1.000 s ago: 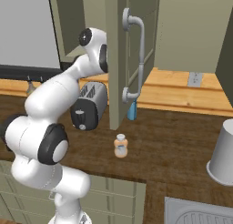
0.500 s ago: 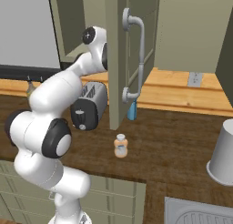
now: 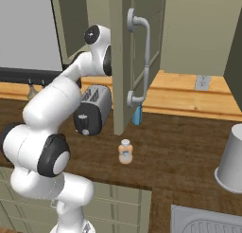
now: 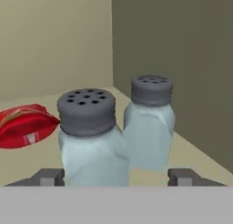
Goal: Put the shaker and condiment bottle from the counter next to their counterparts in the cabinet.
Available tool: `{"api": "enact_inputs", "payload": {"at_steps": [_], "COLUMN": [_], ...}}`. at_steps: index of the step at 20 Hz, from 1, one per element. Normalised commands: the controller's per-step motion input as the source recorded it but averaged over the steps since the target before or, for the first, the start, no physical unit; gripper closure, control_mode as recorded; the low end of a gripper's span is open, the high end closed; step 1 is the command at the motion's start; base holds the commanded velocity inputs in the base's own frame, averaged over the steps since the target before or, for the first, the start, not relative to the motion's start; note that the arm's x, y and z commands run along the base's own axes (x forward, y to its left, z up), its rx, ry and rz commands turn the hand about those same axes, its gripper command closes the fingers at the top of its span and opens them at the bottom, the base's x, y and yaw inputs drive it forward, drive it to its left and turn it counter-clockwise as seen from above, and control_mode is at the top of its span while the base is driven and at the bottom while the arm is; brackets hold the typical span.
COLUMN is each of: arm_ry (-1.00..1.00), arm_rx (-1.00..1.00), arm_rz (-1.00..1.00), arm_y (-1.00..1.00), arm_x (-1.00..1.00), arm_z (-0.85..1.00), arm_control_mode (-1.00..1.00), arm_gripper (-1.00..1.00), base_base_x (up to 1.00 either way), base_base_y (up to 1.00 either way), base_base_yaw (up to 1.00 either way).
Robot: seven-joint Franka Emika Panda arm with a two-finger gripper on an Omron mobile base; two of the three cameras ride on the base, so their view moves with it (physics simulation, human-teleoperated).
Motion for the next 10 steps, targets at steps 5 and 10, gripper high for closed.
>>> {"api": "enact_inputs", "payload": {"at_steps": [5,10], "arm_ry": [-0.11,-0.07], "arm_rx": [0.04,0.00], "arm_rz": [0.00,0.00], "arm_y": [0.06,0.31], "arm_x": [-1.00,-0.97], "arm_z": [0.00,-0.04], "arm_control_mode": [-1.00,-1.00], "arm_gripper": [-1.00,-1.00], "base_base_x": [0.00,0.00], "base_base_y": [0.00,0.00], "base_base_yaw": [0.00,0.00]}}
